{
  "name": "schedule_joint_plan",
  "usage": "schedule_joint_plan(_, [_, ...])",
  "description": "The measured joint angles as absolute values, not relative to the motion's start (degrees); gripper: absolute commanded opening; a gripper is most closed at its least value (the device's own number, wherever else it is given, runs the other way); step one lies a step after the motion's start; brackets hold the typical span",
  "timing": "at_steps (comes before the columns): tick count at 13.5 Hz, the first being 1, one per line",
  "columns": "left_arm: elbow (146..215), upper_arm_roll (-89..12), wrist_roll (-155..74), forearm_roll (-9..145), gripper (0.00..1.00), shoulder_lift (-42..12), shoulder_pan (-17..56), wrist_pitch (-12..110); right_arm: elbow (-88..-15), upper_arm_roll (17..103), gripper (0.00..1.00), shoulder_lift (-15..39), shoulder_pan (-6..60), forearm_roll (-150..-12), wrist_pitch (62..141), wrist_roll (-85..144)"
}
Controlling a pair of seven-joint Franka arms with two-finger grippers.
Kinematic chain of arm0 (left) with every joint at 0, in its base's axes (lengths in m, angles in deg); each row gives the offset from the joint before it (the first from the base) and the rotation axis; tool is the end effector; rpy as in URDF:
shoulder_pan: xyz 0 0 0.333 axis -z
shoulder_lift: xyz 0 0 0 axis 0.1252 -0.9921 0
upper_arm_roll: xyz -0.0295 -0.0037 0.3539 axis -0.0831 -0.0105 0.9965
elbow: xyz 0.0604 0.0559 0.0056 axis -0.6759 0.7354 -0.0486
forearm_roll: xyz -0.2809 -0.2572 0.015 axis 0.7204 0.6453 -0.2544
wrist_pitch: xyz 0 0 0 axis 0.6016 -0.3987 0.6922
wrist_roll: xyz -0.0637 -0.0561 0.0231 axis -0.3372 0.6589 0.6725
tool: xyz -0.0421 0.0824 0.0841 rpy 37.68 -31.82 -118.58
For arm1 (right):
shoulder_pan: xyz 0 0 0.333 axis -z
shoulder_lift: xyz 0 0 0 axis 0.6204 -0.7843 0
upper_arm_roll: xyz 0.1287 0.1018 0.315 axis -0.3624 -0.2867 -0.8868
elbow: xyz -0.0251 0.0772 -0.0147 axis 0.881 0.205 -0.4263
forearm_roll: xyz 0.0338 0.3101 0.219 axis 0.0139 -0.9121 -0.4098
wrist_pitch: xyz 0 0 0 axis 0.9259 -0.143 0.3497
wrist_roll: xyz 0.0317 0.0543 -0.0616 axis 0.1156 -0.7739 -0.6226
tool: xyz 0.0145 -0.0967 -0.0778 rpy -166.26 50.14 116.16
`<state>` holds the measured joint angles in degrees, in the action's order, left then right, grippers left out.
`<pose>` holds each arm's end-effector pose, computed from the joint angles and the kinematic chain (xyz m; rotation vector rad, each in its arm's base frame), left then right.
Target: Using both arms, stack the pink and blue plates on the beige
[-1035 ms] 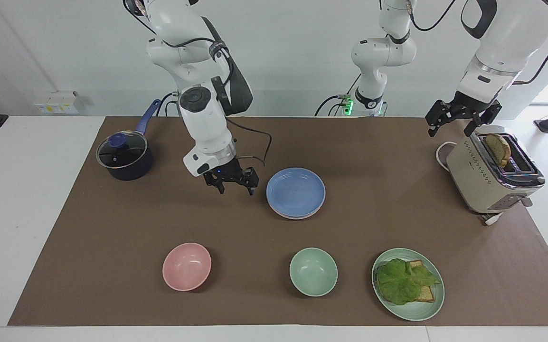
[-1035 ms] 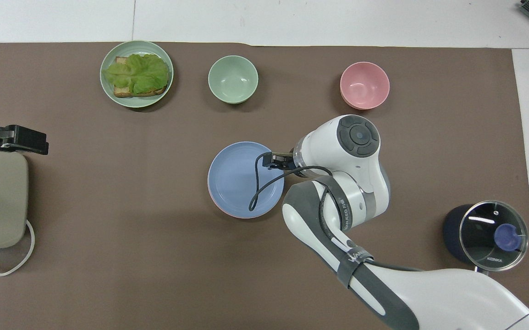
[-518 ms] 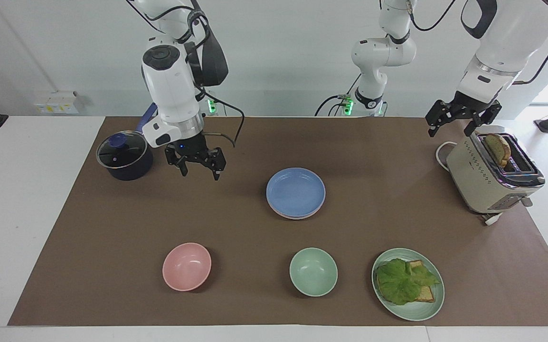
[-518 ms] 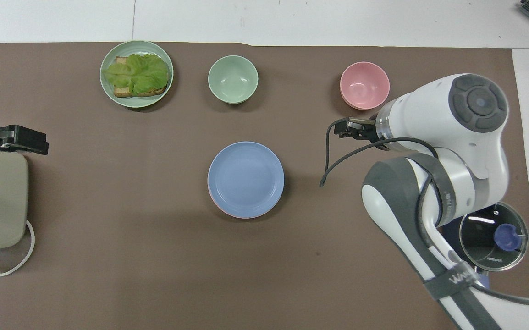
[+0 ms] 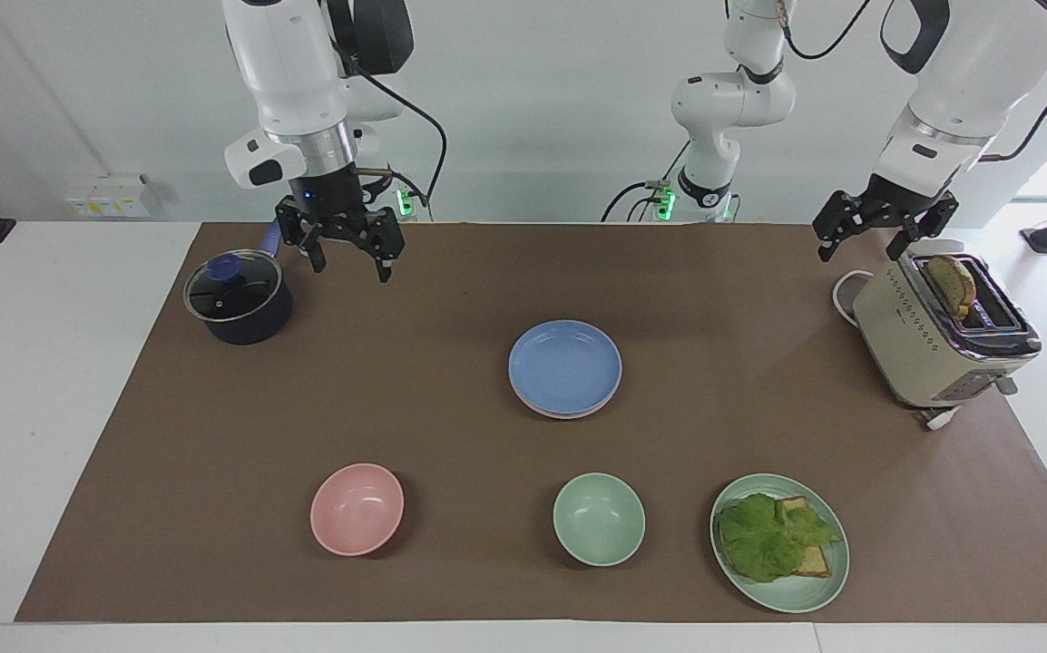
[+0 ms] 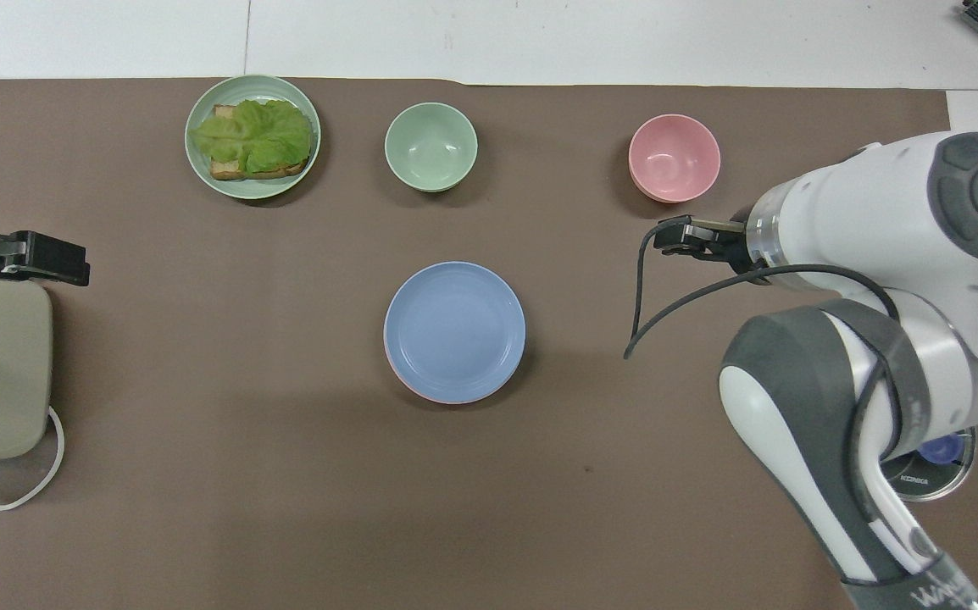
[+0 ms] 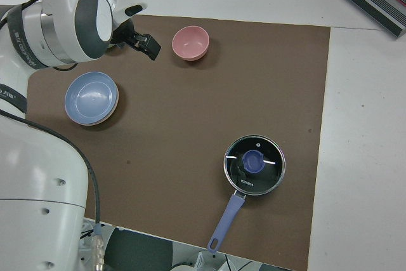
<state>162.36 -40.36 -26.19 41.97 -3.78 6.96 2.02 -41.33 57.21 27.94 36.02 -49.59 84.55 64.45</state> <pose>0.5375 -0.0423 0.6490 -3.1250 0.0863 -0.0387 0.5464 0.1191 0.6421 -3.0810 0.3831 -0.2035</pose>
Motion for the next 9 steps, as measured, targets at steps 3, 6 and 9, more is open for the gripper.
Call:
schedule_joint_plan(3, [162.4, -40.4, -26.2, 42.0, 1.00, -3.8, 7.0, 2.0, -38.2, 58.2, 1.00, 27.9, 37.2, -49.6, 78.9, 61.0])
schedule_joint_plan(6, [162.4, -40.4, -26.2, 42.0, 1.00, -3.8, 7.0, 2.0, -36.9, 63.3, 1.00, 29.0, 36.7, -49.6, 75.9, 54.5])
schedule_joint_plan(9, [162.4, -40.4, -26.2, 42.0, 1.00, -3.8, 7.0, 2.0, -36.8, 70.0, 1.00, 30.5, 35.1, -49.6, 73.2, 46.6])
